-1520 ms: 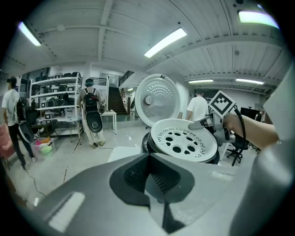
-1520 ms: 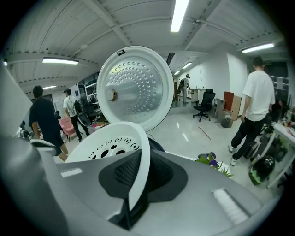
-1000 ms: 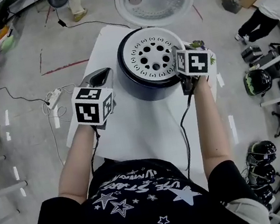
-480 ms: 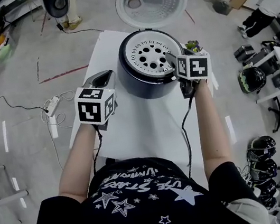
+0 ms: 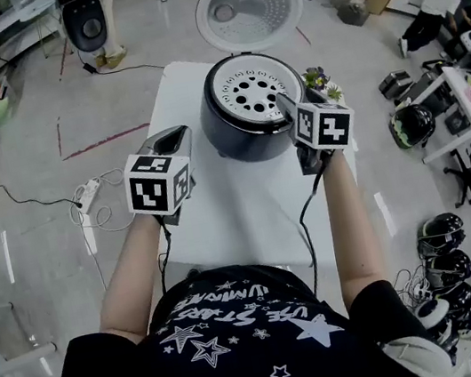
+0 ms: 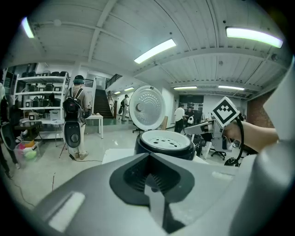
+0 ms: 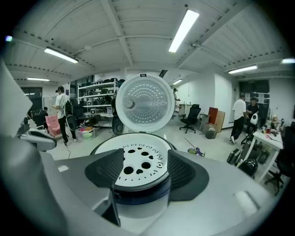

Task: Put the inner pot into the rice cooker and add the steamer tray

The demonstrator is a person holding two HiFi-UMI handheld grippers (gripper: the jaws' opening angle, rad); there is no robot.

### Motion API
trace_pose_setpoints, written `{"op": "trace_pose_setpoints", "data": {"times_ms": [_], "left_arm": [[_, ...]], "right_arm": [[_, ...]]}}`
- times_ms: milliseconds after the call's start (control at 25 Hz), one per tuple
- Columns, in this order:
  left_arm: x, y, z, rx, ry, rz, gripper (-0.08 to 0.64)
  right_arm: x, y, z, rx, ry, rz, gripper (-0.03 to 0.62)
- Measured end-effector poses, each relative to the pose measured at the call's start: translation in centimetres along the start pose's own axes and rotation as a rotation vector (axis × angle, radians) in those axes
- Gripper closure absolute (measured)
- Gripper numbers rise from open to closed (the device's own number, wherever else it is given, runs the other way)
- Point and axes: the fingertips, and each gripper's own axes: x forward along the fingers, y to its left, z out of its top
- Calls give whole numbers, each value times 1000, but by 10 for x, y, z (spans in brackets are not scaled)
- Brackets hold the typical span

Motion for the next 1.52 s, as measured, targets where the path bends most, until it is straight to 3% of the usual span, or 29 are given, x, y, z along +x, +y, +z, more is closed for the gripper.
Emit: {"op": "trace_pose_setpoints", "data": {"times_ms": [400, 720, 880, 960, 1120, 1320, 1520], "left_arm": [[-38, 12, -37, 9, 52, -117, 560], [-48, 3, -75, 32, 125, -237, 559], [-53, -6, -93, 24, 151, -270, 560], [-56, -8, -101, 15, 164, -276, 558], [-62, -12, -117, 26, 184, -260, 558], [-76, -23, -149, 3, 225, -247, 559], [-102, -46, -178, -2, 263, -209, 560]], "right_arm": [[-48, 65, -25, 70, -72, -71, 358], [-77, 108, -75, 96, -32, -121, 454], [-90, 126, -93, 151, -74, -93, 509], [-95, 131, -101, 163, -74, -89, 566], [-105, 133, -119, 185, -53, -95, 566], [-123, 142, -151, 106, 2, -77, 566], [-164, 144, -186, 124, 21, -52, 566]]}}
